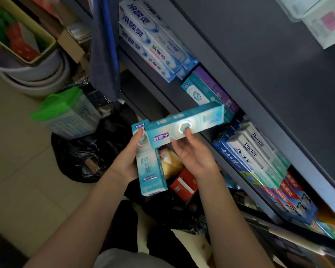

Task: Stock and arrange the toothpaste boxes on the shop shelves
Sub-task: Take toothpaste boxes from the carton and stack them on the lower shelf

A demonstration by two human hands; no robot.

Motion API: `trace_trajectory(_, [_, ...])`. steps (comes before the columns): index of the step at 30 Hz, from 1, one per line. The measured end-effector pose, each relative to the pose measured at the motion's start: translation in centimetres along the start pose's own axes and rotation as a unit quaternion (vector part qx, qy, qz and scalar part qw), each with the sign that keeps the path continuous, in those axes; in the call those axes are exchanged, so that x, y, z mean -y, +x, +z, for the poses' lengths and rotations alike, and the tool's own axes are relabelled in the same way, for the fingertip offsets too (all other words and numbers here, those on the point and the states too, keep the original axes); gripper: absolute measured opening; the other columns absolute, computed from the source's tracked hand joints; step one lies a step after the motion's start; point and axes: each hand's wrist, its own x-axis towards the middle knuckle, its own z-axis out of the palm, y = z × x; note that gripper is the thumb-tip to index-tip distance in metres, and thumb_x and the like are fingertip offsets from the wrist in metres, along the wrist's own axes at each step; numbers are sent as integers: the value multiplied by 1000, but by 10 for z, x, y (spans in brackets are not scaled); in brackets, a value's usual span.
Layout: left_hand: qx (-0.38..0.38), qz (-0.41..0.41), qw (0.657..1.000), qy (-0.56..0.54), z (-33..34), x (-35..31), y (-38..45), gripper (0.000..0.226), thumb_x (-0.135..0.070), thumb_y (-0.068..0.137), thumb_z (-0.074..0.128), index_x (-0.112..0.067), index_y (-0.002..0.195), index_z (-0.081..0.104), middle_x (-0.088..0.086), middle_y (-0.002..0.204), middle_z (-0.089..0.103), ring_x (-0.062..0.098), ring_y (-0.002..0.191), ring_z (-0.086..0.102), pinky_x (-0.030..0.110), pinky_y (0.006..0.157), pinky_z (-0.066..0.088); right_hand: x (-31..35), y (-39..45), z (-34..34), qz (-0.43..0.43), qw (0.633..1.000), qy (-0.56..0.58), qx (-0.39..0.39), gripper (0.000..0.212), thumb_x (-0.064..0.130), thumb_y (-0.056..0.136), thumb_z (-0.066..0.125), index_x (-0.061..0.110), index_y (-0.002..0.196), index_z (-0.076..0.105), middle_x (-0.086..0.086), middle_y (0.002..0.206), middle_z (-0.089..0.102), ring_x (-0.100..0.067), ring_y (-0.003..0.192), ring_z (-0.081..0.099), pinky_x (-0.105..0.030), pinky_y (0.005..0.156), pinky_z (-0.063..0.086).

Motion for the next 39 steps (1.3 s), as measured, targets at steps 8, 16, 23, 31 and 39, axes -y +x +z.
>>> trace_trajectory(8, [9,60,998,17,8,-19,0,60,-61,79,54,-21,122,65,10,112,72,23,94,71,38,72,60,-5,-2,1,-29,993,16,114,53,23,71,87,14,120,67,-14,126,64,-30,118,61,-39,93,54])
trace_trajectory(16, [-15,73,994,77,11,-30,20,87,-62,66,76,-14,135,57,18,111,65,25,83,70,41,71,58,4,10,22,-65,994,73,-53,47,28,80,76,6,119,59,-18,118,64,-29,110,66,-39,87,58])
trace_trajectory(23, [-57,51,995,58,9,-27,32,84,-56,72,74,-10,139,51,15,109,64,24,81,71,41,75,59,25,55,15,-51,964,182,-187,54,30,94,64,-1,137,49,-28,130,55,-38,115,61,-42,96,54])
trace_trajectory(31, [-37,47,997,49,-1,-19,41,82,-55,76,75,-11,140,50,14,110,64,25,89,71,50,94,54,48,71,15,-49,963,150,-219,50,34,97,61,-4,128,50,-28,122,61,-35,104,65,-38,67,62])
trace_trajectory(39, [-31,35,999,20,-3,-20,40,67,-57,90,54,-12,140,50,18,112,62,33,98,68,54,101,45,54,83,2,-35,966,145,-212,55,32,97,59,-6,135,47,-27,107,63,-38,90,66,-41,60,61])
